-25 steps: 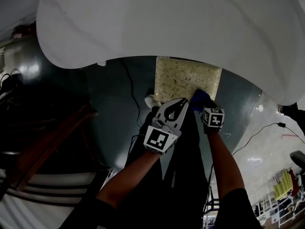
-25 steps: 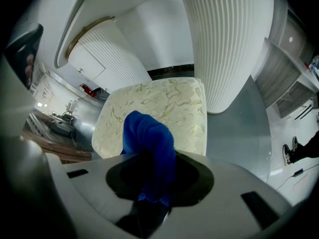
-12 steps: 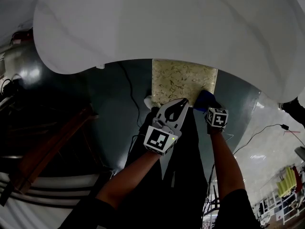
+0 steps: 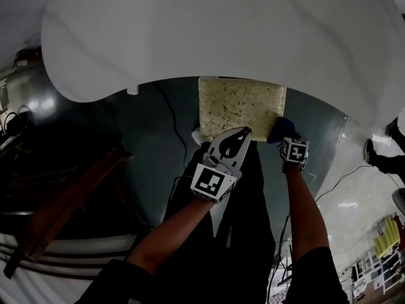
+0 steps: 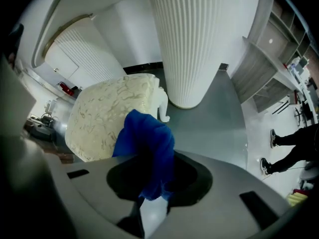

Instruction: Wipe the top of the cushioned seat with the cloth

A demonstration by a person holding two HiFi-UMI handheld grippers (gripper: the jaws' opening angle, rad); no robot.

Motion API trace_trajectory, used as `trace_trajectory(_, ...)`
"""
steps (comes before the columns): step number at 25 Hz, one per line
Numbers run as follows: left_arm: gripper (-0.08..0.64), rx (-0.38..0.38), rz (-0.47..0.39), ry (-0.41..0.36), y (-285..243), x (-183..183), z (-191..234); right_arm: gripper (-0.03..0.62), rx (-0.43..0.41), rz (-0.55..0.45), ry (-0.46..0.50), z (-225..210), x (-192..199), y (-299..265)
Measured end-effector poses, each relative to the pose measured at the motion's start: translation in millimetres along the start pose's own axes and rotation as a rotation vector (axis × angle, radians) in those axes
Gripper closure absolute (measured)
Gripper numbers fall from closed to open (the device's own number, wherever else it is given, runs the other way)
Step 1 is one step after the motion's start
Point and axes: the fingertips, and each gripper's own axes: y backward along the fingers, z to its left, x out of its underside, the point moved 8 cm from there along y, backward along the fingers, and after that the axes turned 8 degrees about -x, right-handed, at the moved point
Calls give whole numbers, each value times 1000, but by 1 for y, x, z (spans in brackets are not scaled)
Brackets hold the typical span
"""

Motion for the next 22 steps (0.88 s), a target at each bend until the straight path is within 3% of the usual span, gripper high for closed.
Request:
trace_trajectory(3, 534, 7, -5, -8, 7, -3, -1, 483, 28, -5, 8, -11, -1, 9)
trace_trajectory(9, 534, 30, -8, -57, 40, -17, 2, 486, -11, -98, 181, 26, -14, 67)
trace_trajectory(14, 534, 46, -29, -113, 74, -33, 13, 489, -14, -282, 208, 73, -27, 131)
trace_trajectory(19, 534, 32, -62, -166, 135, -65, 16, 489, -164, -546, 201, 156, -37, 221)
trace_trajectory(22, 534, 26, -99, -172, 179, -79, 13, 489, -186, -681, 257, 212, -40, 288)
